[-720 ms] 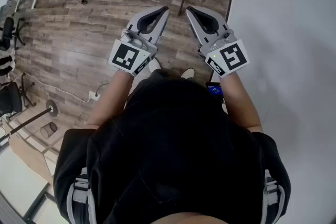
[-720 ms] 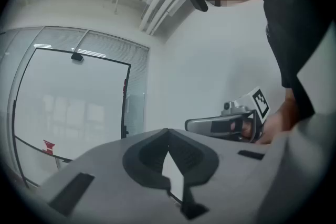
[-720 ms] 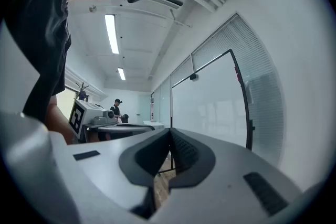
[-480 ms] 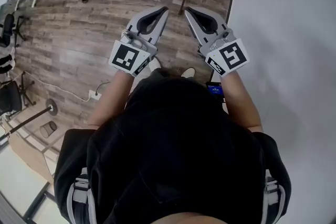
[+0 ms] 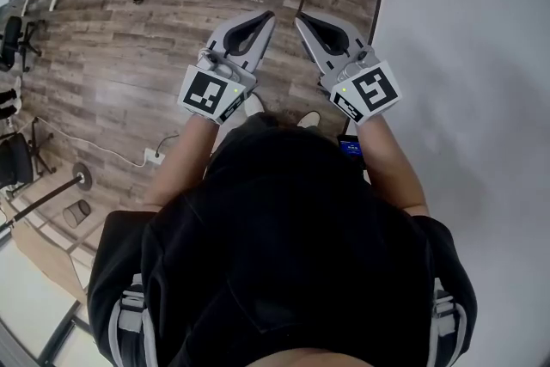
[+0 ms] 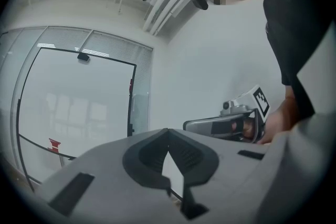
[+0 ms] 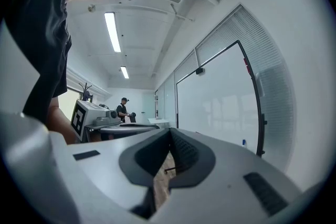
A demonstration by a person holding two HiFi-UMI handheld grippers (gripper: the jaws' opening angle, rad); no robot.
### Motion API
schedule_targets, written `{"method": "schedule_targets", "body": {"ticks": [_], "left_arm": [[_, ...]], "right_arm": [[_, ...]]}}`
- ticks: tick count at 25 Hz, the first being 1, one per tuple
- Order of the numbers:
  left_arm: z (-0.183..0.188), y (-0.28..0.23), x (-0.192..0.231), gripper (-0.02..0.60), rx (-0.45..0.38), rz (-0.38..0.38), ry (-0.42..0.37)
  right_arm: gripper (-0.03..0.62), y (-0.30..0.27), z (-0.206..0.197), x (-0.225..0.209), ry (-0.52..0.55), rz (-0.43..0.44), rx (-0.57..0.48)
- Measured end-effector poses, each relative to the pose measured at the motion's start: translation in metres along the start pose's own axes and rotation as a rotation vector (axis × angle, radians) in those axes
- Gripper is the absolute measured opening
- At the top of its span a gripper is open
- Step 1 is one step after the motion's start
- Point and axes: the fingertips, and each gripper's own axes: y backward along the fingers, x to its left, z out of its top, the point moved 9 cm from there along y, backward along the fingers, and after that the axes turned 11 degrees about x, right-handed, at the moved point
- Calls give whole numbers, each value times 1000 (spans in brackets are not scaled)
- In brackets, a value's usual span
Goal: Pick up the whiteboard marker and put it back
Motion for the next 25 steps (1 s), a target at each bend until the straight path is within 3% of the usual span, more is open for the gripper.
{"method": "schedule_targets", "body": {"ticks": [9, 17, 25], "left_arm": [[-1, 27, 41, 3, -10, -8, 0], [-10, 47, 90, 3, -10, -28, 0], [-12, 49, 111, 3, -6, -38, 1]], "right_arm": [[-7, -47, 15, 28, 43, 7, 28], [-7, -94, 22, 39, 11, -26, 25], [-6, -113, 21, 39, -12, -41, 25]]}}
